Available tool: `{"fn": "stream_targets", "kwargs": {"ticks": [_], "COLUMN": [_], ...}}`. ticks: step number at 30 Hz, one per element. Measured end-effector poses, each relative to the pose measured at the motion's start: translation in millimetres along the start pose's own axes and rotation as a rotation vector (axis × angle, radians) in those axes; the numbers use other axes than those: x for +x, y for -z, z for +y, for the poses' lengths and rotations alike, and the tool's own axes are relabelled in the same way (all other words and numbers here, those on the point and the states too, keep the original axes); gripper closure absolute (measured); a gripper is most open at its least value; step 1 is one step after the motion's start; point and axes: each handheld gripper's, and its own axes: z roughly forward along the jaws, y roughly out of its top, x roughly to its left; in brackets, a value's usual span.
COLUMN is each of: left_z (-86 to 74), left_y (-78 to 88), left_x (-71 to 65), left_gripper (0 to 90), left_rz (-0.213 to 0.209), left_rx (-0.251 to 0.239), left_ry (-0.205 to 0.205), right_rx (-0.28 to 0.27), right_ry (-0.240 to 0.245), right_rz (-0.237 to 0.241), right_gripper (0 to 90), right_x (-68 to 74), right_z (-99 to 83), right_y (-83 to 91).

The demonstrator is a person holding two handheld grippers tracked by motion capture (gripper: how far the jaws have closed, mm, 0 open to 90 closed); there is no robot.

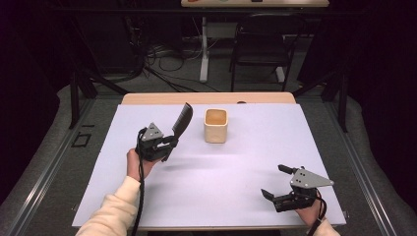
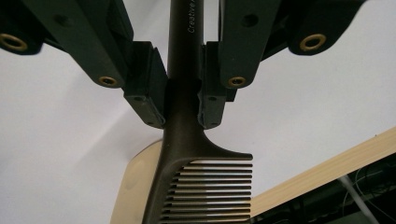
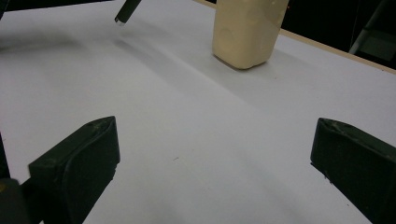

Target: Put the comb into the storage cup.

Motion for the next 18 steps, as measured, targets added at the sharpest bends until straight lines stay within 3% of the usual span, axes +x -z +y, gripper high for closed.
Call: {"fn": "stream_targets", "kwargs": {"ticks": [18], "left_z": [15.4], "left_y": [-4.5], "left_x": [2.8], "left_gripper": [72.5], "left_rz": [0.005], "left_rx": [-0.024], "left_ry": [0.009], "right_rx": [0.0], "right_ry": [0.001], "right_rz": [-0.005], "right_gripper": [0.8], "right_x": [-0.4], "right_z": [-0.1], "right_y": [-0.3]}}
